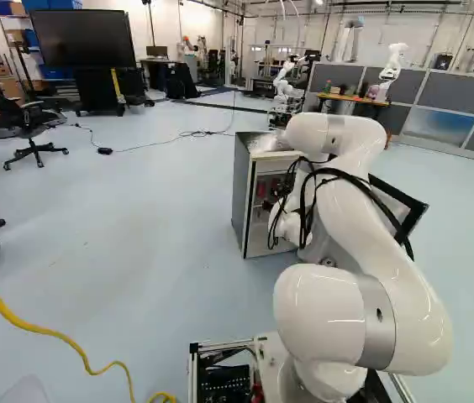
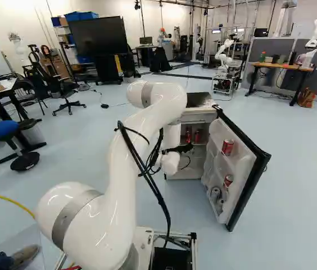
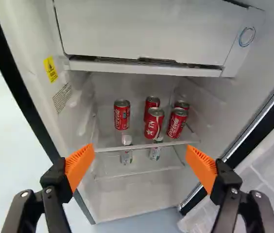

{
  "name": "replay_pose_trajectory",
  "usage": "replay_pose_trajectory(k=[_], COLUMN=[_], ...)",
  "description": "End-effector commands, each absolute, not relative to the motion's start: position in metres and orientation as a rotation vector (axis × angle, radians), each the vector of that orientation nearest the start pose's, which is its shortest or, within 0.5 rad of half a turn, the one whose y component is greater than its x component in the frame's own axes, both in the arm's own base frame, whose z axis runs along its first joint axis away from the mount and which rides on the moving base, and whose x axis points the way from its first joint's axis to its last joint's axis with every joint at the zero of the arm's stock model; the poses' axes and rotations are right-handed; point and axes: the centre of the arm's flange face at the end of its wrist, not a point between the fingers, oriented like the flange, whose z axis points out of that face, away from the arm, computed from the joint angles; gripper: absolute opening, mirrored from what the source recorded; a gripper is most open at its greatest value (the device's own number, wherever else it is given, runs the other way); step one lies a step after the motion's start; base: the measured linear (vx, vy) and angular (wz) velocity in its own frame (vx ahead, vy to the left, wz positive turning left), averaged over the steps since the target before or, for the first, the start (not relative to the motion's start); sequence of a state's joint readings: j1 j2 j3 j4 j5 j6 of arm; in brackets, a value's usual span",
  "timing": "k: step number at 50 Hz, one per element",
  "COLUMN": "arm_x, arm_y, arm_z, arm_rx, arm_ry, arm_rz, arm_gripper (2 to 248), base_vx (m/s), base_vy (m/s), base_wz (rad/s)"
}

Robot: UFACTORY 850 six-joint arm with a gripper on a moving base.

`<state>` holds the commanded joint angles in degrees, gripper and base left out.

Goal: Grab a drink from the fridge

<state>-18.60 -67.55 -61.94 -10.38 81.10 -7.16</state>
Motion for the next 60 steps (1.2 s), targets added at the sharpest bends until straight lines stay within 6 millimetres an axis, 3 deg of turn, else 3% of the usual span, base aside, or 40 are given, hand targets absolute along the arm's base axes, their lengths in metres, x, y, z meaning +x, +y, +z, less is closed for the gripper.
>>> replay_pose_trajectory(k=[13,60], arm_x=[0.548,0.624], arm_y=[-0.168,-0.182], arm_z=[0.032,0.001], arm_rx=[-2.591,-2.464], arm_ry=[0.038,-0.009], arm_rz=[-2.040,-2.226], arm_gripper=[247,247], base_vx=[0.000,0.000], base_vy=[0.000,0.000], base_wz=[0.000,0.000])
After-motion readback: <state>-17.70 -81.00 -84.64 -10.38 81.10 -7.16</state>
